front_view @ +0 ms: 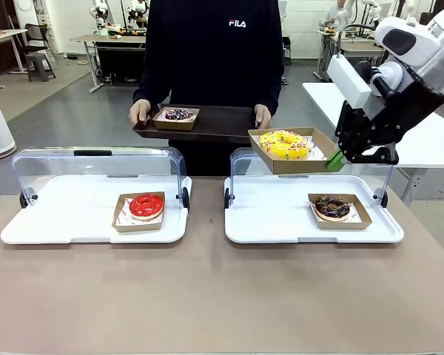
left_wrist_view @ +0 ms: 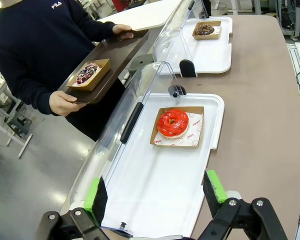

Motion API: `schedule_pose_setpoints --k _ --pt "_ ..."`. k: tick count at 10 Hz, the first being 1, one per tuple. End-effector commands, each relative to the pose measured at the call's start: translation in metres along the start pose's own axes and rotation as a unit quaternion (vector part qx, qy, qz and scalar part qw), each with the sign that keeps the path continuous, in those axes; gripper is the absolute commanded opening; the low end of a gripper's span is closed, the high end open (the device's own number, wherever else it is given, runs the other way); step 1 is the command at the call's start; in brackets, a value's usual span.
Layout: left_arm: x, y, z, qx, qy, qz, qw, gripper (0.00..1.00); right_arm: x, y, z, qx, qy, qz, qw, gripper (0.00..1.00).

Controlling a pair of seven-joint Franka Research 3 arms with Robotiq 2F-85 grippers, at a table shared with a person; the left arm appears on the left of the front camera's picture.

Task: Provide the desired donut to the person.
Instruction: Place the picked Paper togo box onto the Handle tray extended by the person.

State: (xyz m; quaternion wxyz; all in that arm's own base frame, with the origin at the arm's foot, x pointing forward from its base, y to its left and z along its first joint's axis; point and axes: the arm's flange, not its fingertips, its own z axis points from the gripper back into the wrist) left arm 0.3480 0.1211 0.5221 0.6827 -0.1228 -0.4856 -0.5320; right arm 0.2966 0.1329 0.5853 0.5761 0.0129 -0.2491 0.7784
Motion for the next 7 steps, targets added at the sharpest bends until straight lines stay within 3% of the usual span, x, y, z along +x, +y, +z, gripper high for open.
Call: schedule_pose_setpoints --k 1,7 --pt "-0.0019 0.0007 0.0004 0.002 -0.012 -0.009 1.000 1.00 -0.0003 0.0030 -0.0031 -0.001 0.008 -0.001 1.000 0.00" --pt "-0.0019 0.0007 0.0004 0.002 -0.012 -0.009 1.000 1.00 -0.0003 0.0030 -0.0031 -0.001 0.008 -0.001 1.000 0.00"
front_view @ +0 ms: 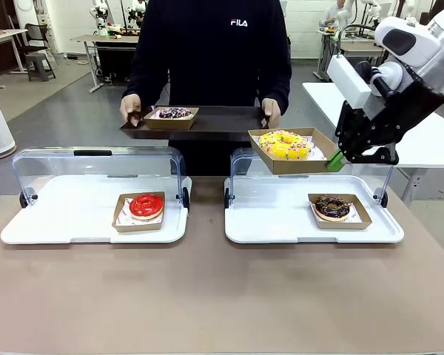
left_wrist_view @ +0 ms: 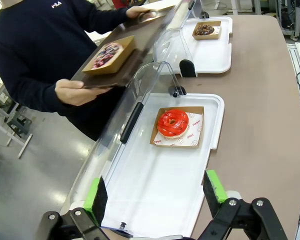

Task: Provide the desired donut to the person.
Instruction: Place the picked Paper togo box onto the Handle tray extended by the person.

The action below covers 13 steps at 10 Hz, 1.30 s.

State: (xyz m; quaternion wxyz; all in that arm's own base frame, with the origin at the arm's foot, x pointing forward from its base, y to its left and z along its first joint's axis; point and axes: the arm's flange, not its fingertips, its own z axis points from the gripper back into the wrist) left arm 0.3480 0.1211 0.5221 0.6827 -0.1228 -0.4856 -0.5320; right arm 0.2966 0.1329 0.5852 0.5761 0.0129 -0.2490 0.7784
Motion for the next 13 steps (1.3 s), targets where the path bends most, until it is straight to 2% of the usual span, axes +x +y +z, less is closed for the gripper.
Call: schedule_pose_setpoints --k 1,13 --pt "-0.0019 0.0007 0.0005 0.002 -0.012 -0.009 1.000 1.00 -0.0003 0.0029 -0.0030 -0.001 0.008 -0.001 1.000 0.00" --pt "-0.0019 0.0007 0.0005 0.002 -0.012 -0.009 1.000 1.00 -0.0003 0.0029 -0.0030 -0.001 0.008 -0.001 1.000 0.00"
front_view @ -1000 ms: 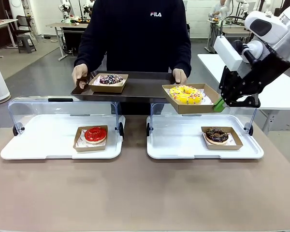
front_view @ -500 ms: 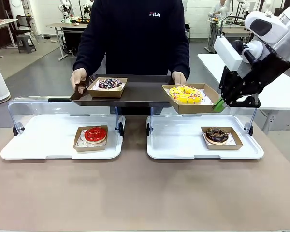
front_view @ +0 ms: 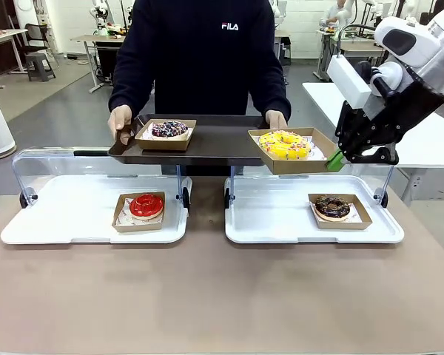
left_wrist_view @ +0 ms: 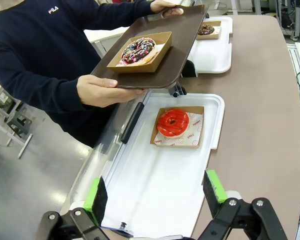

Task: Provide the desired donut to the person.
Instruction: Place the picked Paper togo box onto the Handle tray extended by the person.

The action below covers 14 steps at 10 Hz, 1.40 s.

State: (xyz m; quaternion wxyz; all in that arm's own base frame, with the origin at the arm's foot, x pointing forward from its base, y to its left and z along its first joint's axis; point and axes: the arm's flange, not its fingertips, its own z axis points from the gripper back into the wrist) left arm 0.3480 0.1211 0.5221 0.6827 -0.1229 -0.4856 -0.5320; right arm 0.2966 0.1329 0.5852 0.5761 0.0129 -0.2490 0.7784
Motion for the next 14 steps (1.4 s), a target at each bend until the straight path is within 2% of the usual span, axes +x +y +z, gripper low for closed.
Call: schedule_pose_setpoints --k 1,14 --pt "-0.0019 0.0007 0.0005 0.002 -0.012 -0.009 1.000 1.00 -0.0003 0.0029 -0.0030 -0.001 0.008 -0.001 1.000 0.00" --pt "-0.0019 0.0007 0.0005 0.002 -0.012 -0.009 1.000 1.00 0.0000 0.0000 0.0000 0.000 0.000 0.000 1.000 0.01"
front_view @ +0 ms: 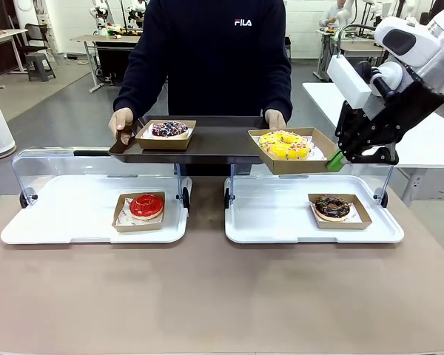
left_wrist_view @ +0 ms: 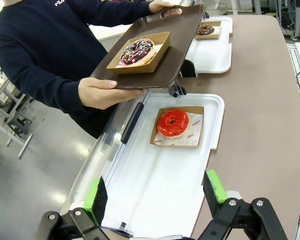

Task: Provide the desired donut to the person.
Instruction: Place the picked Paper togo box onto the Handle tray extended by the person.

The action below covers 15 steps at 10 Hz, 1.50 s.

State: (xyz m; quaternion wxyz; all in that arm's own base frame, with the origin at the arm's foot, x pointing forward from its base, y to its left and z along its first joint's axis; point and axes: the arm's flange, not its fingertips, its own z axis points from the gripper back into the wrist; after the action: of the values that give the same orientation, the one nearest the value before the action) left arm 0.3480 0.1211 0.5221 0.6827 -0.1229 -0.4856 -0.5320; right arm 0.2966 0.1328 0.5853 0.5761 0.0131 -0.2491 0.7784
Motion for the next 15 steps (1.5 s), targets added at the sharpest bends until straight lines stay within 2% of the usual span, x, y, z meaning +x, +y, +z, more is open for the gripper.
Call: schedule_pose_setpoints --k 1,3,5,8,10,12,13,15 --pt "-0.002 0.001 0.000 0.002 -0.012 -0.009 1.000 1.00 0.012 -0.027 0.001 0.005 0.000 0.001 1.000 0.01" --pt "-0.002 0.001 0.000 0.002 -0.012 -0.009 1.000 1.00 0.037 -0.081 -0.002 0.014 0.016 -0.023 0.999 0.01" --pt "-0.002 0.001 0.000 0.002 -0.012 -0.009 1.000 1.00 0.062 -0.138 -0.019 -0.005 0.061 -0.081 0.995 0.01" --pt "-0.002 0.001 0.000 0.002 -0.012 -0.009 1.000 1.00 0.083 -0.192 -0.079 -0.030 0.096 -0.098 0.990 0.01" --pt "-0.002 0.001 0.000 0.002 -0.012 -0.009 1.000 1.00 0.086 -0.207 -0.112 -0.039 0.104 -0.099 0.989 0.01" --pt "-0.002 0.001 0.000 0.002 -0.012 -0.009 1.000 1.00 0.084 -0.212 -0.137 -0.023 0.107 -0.093 0.990 0.01" --pt "-0.002 0.001 0.000 0.002 -0.012 -0.009 1.000 1.00 0.081 -0.212 -0.147 -0.016 0.121 -0.098 0.988 0.01" --pt "-0.002 0.001 0.000 0.002 -0.012 -0.009 1.000 1.00 0.074 -0.214 -0.151 -0.015 0.116 -0.099 0.988 0.01"
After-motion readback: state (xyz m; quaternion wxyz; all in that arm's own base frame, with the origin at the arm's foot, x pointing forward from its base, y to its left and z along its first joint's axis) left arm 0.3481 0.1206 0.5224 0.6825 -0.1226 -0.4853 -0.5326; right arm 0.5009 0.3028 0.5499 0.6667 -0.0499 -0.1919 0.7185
